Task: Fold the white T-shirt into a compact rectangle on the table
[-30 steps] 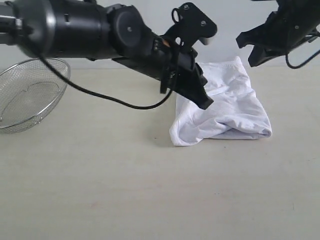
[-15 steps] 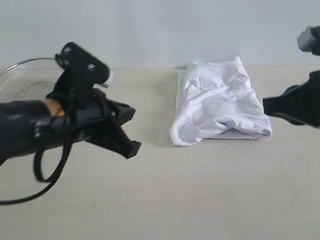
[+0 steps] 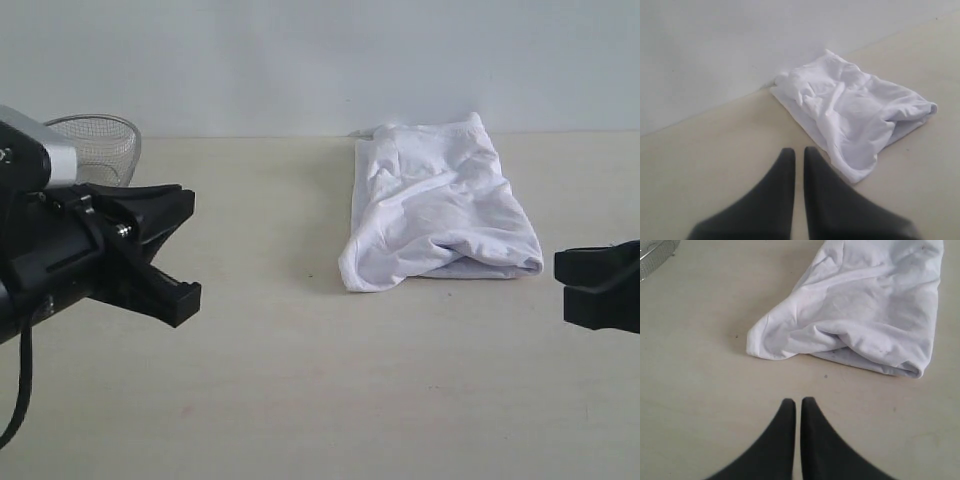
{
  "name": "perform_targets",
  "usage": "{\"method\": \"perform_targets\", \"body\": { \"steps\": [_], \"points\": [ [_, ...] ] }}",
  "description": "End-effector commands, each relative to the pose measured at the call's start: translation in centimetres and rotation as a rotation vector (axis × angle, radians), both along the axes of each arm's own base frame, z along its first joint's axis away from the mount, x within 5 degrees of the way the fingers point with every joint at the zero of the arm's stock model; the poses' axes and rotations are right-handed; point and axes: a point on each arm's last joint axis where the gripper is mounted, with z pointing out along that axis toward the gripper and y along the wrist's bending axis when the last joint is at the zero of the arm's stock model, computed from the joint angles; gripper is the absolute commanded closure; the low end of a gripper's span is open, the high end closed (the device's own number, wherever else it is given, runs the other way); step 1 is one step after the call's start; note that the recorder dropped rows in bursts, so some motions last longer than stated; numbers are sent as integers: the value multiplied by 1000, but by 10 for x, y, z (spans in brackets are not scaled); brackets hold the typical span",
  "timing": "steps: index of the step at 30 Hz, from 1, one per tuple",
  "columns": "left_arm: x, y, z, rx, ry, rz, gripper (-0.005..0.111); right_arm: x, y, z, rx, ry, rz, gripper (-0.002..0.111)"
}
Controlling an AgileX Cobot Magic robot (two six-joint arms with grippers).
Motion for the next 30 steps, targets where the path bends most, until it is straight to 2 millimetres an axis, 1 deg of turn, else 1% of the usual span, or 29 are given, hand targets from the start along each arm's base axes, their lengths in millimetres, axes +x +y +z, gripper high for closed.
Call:
{"method": "perform_targets", "body": {
  "steps": [1, 6, 10, 11, 15, 17, 19, 20, 23, 26, 29, 30],
  "points": [
    [-1, 1, 5, -20, -43, 7, 102, -1, 0, 0, 5, -4, -5, 109],
    [-1, 1, 5, -20, -43, 7, 102, -1, -1, 0, 4, -4, -11, 109],
    [-1, 1, 5, -20, -43, 7, 102, -3, 1, 4, -1, -26, -5, 109],
    [-1, 1, 5, -20, -43, 7, 102, -2, 0, 3, -37, -33, 1, 109],
    [-1, 1, 5, -20, -43, 7, 102, -2, -6, 5, -69, -52, -55, 109],
    [-1, 1, 5, -20, -43, 7, 102, -10, -12, 18, -100, -134, -118, 109],
    [-1, 1, 5, -20, -43, 7, 102, -24, -16, 36, -110, -250, -177, 109],
    [-1, 1, 5, -20, -43, 7, 102, -35, -17, 47, -100, -328, -209, 109],
    [-1, 1, 5, -20, -43, 7, 102, -55, -20, 55, -108, -435, -255, 109],
    [-1, 1, 5, -20, -43, 7, 102, -73, -20, 49, -105, -495, -264, 109],
    [-1, 1, 5, -20, -43, 7, 102, -87, -19, 29, -105, -512, -262, 109],
    [-1, 1, 5, -20, -43, 7, 102, -90, -19, 20, -107, -509, -261, 109]
  ]
}}
